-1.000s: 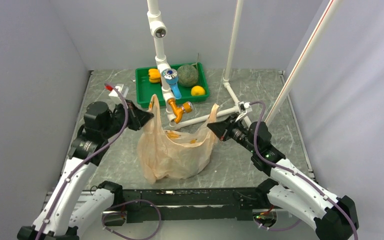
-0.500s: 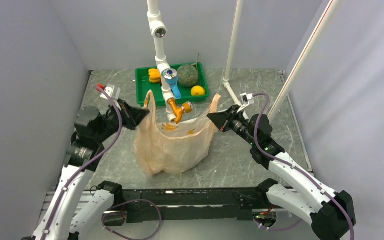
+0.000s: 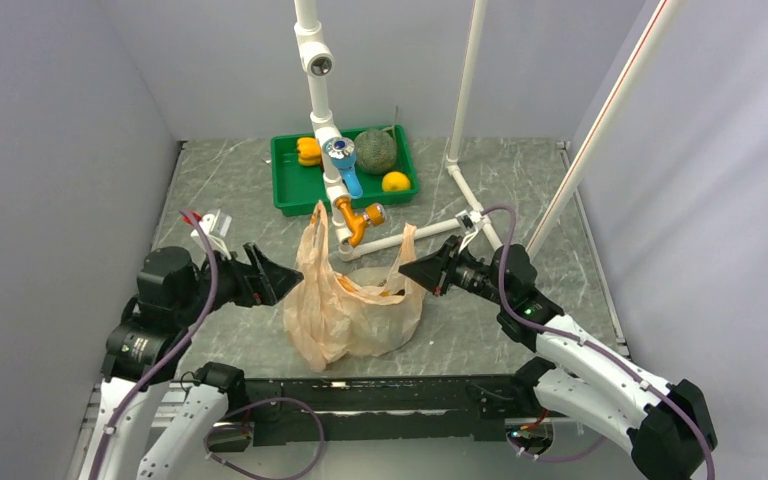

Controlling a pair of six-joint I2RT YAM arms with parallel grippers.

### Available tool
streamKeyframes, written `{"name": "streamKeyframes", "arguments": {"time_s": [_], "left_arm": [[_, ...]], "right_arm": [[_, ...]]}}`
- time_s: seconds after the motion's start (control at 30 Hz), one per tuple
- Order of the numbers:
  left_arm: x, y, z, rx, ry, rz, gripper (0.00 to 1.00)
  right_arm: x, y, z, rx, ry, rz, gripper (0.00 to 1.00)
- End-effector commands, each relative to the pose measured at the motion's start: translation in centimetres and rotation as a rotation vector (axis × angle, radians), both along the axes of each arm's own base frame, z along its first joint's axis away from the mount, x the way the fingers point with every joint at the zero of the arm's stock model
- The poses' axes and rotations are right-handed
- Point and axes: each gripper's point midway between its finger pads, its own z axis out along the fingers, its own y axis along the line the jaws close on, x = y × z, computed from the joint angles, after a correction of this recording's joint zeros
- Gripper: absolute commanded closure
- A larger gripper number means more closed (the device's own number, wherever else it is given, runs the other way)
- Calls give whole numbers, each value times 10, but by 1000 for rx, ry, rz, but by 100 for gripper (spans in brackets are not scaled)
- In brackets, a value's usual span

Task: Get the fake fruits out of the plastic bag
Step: Untie the plastic bag at the center of the board.

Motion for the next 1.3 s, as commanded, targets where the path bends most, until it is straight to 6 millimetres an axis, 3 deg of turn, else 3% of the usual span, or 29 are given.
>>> {"name": "streamKeyframes", "arguments": {"time_s": [0.0, 0.13, 0.27, 0.4, 0.57, 0.63, 0.73, 0.87, 1.03, 1.13, 1.27], "left_arm": [[-24, -1, 13, -35, 135, -8, 1], [-15, 8, 24, 11, 140, 48, 1], [13, 20, 16, 112, 196, 132, 14], [38, 6, 9, 144, 212, 135, 25], [56, -16, -16, 388, 241, 224, 26], [64, -16, -29, 435, 283, 300, 27], [74, -16, -50, 457, 343, 435, 23], [89, -33, -74, 424, 371, 489, 14], [98, -39, -91, 376, 374, 558, 3], [100, -45, -103, 346, 381, 567, 1], [97, -36, -124, 381, 393, 614, 3]], "right_arm": [[1, 5, 13, 2, -74, 13, 100], [5, 7, 13, -15, -71, -6, 100], [5, 10, 15, -12, -74, -1, 100], [3, 10, 15, -25, -70, -1, 100], [4, 7, 13, -30, -63, -25, 100], [4, 7, 12, -33, -58, -23, 100], [4, 7, 11, -34, -55, -22, 100], [4, 8, 9, -32, -49, -21, 100], [2, 8, 11, -32, -50, -16, 100], [3, 7, 12, -31, -55, -23, 100], [4, 7, 13, -31, -53, -25, 100]]}}
